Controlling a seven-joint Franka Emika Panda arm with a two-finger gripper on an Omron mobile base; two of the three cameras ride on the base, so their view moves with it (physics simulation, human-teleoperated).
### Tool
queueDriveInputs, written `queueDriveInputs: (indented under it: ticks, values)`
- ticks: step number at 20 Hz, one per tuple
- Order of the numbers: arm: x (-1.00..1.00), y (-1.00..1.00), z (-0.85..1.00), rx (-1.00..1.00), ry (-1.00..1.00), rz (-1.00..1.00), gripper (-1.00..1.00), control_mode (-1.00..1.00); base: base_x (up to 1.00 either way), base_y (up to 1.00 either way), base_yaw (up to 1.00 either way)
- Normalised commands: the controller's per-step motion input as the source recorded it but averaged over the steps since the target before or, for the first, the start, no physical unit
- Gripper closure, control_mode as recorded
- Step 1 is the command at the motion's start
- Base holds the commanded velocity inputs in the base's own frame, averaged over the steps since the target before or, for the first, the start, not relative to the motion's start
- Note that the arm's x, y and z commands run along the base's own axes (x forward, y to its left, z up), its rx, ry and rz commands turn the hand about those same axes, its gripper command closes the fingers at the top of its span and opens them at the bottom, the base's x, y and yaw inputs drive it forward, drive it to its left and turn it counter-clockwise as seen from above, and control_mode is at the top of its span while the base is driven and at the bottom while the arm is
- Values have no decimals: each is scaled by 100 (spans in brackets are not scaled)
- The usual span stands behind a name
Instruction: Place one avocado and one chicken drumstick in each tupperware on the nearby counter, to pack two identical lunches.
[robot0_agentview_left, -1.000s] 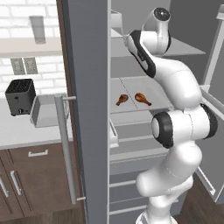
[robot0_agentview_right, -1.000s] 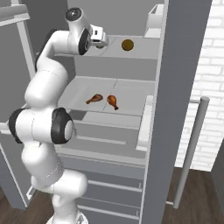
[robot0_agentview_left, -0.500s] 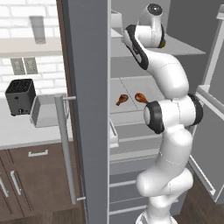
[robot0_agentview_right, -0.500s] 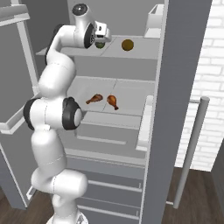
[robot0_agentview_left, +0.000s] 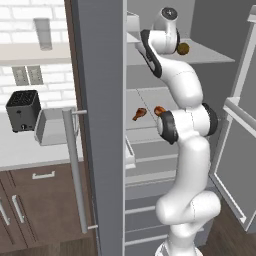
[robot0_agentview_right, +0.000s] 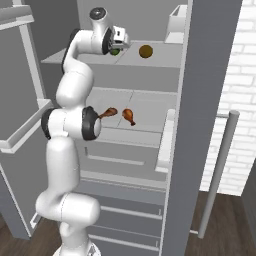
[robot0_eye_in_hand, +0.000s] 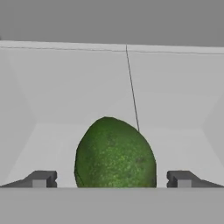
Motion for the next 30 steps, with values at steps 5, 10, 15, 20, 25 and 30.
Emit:
queueDriveInputs:
  ticks: [5, 10, 15, 20, 25, 30]
  values:
    - [27, 0, -19, 0, 2, 0, -100, -100, 0, 0, 0]
    - [5, 0, -30, 0, 0, 0, 100, -100, 0, 0, 0]
    - [-9, 0, -90, 1, 0, 0, 100, -100, 0, 0, 0]
    - [-1, 0, -79, 1, -5, -1, 100, -100, 0, 0, 0]
    - [-5, 0, -64, 0, -10, -1, 100, -100, 0, 0, 0]
    - [-45, 0, -33, 5, -30, 0, 100, -100, 0, 0, 0]
